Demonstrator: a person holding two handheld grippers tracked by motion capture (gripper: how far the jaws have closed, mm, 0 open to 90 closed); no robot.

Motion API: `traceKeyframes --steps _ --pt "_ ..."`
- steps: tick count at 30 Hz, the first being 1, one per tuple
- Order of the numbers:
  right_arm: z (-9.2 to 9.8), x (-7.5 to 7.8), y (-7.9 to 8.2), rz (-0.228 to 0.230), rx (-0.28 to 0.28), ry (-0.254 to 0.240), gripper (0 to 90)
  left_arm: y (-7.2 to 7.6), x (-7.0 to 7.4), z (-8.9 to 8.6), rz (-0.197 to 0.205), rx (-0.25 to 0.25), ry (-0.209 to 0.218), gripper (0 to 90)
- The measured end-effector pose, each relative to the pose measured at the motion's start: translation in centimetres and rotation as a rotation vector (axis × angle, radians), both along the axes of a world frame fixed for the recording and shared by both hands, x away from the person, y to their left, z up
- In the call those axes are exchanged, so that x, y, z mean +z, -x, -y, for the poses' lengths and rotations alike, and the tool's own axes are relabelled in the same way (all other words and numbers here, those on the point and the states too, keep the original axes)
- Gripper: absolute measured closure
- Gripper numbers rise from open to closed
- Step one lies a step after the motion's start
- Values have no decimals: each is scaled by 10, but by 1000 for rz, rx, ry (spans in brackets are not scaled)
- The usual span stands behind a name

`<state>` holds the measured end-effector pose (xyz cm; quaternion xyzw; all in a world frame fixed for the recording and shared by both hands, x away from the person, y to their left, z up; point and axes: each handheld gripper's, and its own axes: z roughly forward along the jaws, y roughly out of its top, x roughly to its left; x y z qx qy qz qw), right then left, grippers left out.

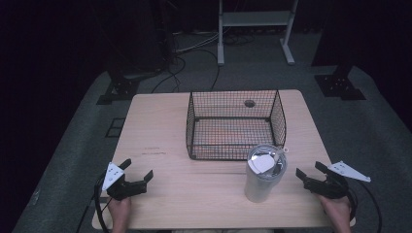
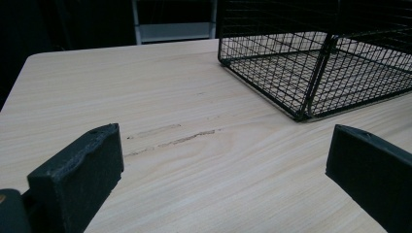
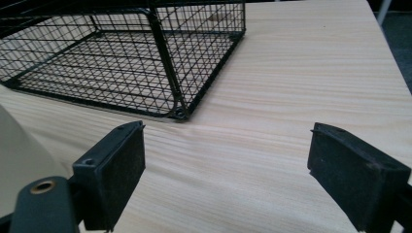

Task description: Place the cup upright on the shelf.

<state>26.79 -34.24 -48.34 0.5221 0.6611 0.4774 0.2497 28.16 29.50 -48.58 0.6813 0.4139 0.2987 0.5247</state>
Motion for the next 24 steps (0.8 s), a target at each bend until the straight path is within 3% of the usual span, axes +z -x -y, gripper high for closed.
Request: traceKeyframes --steps 8,15,24 --pt "-1 14 8 36 65 23 130 1 0 1 -2 1 -3 0" --pt "-11 27 19 60 195 60 130 1 0 1 3 -1 -3 0" --pt "-24 39 24 85 291 92 119 1 0 1 0 0 -7 0"
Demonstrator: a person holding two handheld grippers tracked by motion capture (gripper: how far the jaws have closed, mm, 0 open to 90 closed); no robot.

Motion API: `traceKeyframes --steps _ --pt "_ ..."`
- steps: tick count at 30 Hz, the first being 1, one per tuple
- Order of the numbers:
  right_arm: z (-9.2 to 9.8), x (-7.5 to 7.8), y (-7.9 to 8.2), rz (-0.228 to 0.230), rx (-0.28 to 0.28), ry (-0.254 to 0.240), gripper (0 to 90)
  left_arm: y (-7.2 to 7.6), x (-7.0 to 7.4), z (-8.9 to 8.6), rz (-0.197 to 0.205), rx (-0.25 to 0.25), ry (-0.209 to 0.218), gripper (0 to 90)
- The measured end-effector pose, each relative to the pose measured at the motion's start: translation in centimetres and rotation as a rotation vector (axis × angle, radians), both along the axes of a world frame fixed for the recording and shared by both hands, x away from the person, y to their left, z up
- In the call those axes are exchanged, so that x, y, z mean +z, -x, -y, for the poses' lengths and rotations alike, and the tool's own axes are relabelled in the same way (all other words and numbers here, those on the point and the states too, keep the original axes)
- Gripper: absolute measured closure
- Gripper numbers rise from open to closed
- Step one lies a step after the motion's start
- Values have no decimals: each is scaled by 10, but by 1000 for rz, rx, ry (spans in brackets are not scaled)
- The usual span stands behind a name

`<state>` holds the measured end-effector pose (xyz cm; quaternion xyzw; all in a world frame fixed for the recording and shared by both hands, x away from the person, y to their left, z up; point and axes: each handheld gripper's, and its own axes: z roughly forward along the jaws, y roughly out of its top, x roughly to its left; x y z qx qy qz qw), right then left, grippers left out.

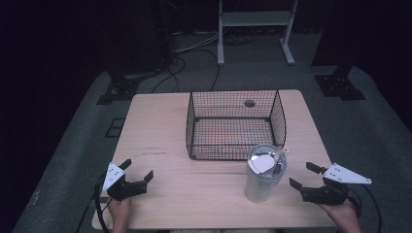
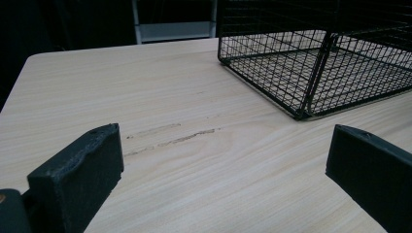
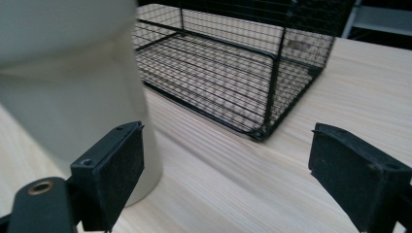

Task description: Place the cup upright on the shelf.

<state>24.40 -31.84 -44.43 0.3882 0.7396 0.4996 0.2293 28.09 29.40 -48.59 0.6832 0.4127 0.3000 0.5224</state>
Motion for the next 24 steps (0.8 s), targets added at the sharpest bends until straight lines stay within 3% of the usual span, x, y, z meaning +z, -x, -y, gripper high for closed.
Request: traceKeyframes --steps 9,24 --pt "-12 8 7 12 68 33 110 0 0 0 1 0 0 0" --pt "-44 15 14 1 226 1 86 0 0 0 2 -1 0 0"
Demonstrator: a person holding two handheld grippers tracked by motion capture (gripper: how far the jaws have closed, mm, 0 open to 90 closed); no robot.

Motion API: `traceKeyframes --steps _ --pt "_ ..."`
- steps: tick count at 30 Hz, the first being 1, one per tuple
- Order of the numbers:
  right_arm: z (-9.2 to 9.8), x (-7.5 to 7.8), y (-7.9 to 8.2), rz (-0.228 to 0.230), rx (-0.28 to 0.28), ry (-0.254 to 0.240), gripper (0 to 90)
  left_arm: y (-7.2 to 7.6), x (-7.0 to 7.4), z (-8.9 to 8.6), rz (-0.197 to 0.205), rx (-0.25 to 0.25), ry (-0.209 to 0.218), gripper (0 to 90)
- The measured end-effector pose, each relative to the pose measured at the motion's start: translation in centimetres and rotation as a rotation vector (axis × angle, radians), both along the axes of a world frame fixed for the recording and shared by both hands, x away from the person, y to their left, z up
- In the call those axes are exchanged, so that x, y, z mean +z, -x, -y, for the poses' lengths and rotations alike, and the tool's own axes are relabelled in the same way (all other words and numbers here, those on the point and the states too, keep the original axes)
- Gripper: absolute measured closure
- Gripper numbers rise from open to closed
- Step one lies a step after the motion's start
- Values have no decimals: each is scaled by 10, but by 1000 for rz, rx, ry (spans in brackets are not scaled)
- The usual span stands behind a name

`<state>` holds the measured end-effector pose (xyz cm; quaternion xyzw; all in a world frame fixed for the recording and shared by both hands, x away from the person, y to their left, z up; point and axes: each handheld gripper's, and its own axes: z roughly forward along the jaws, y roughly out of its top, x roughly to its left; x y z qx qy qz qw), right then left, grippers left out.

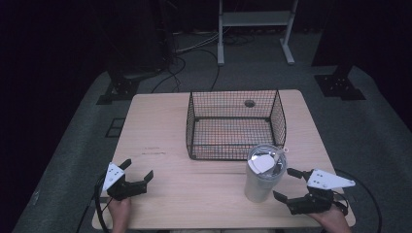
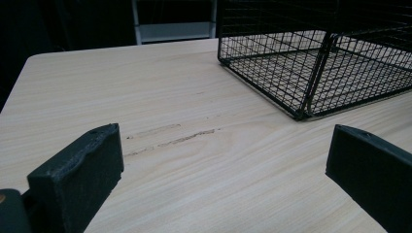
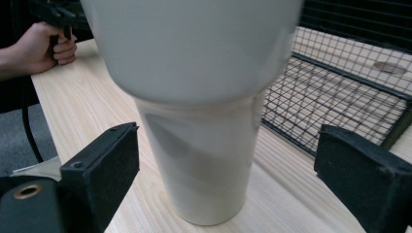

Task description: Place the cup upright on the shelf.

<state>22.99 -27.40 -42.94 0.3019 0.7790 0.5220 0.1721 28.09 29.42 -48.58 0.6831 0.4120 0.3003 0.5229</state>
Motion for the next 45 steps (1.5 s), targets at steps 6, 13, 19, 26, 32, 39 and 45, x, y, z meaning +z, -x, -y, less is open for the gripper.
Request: traceKeyframes --steps 6,13,19,26,32,39,45 --pt "-13 -6 -4 -11 34 1 73 0 0 0 0 -1 1 0" --pt "-23 -11 -10 -7 43 5 73 0 0 0 3 -2 2 0" --pt "-32 -14 -15 4 55 -1 72 0 0 0 2 -2 0 0" --pt "-41 -18 -19 30 40 4 69 0 0 0 3 -2 2 0" --pt "-49 -20 -23 65 29 1 48 0 0 0 3 -3 2 0" --pt "-54 -25 -24 95 1 -40 78 0 0 0 3 -3 2 0" --pt "-55 -27 -24 115 -1 -47 83 0 0 0 3 -3 2 0"
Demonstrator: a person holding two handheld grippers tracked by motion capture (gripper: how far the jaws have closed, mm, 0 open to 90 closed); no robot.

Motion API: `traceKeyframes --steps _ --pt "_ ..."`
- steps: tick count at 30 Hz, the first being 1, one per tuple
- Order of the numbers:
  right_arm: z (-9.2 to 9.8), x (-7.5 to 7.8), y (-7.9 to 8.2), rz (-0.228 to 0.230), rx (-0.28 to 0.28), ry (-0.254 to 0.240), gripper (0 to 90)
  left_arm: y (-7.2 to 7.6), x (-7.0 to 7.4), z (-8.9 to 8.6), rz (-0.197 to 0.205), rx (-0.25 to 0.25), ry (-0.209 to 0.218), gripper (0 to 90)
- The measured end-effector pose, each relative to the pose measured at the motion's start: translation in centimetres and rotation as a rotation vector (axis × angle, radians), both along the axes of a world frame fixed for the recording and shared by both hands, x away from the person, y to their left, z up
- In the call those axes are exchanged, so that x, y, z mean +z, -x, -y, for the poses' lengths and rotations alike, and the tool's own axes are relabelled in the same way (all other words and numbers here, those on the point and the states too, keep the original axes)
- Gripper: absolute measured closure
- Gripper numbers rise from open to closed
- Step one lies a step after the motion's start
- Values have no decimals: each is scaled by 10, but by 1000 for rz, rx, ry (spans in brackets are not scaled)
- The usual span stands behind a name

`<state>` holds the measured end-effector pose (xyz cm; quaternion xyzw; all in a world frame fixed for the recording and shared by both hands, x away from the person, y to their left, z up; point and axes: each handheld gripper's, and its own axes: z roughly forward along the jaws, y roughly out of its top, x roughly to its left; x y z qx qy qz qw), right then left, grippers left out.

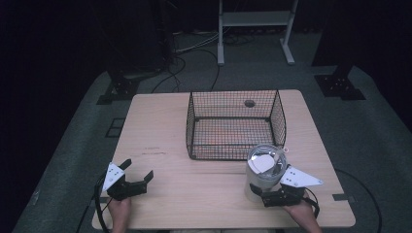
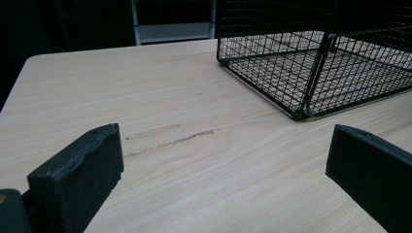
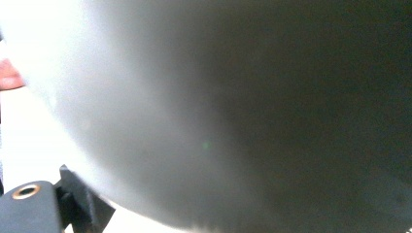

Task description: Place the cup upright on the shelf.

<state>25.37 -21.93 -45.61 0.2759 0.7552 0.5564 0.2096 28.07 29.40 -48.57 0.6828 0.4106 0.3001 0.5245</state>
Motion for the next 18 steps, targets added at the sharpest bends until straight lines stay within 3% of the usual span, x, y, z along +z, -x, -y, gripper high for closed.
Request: traceKeyframes --steps 10,18 --pt "-4 6 1 26 17 46 89 0 0 0 -1 2 -2 0" --pt "-11 28 -7 23 68 -9 89 0 0 0 0 1 0 0"
